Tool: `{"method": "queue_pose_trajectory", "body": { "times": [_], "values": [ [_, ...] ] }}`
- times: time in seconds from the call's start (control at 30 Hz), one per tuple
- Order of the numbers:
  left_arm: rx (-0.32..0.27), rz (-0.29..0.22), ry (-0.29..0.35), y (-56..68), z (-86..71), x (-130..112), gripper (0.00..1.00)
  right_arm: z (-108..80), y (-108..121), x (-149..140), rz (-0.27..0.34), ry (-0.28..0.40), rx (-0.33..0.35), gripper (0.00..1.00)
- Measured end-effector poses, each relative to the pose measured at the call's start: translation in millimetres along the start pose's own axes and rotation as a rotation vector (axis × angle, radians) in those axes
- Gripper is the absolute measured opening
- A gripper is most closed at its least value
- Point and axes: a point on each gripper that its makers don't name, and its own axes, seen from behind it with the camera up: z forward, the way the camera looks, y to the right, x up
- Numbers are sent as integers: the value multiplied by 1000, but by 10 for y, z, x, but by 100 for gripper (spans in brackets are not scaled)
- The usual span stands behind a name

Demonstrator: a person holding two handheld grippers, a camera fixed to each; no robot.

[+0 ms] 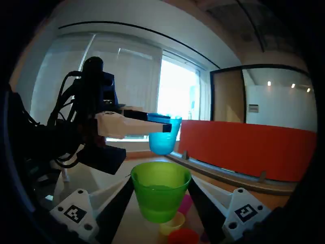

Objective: Pour water

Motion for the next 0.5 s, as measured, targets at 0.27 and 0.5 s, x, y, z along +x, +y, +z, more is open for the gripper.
{"method": "queue_pose_trajectory", "body": {
  "times": [0.27,0.5],
  "values": [
    [-2,-67,-30,-27,-18,-121,88,-21,7,64,5,10,1,91],
    [-13,-53,-76,-14,-49,-239,88,-25,10,1,-6,-18,4,91]
  ]
}}
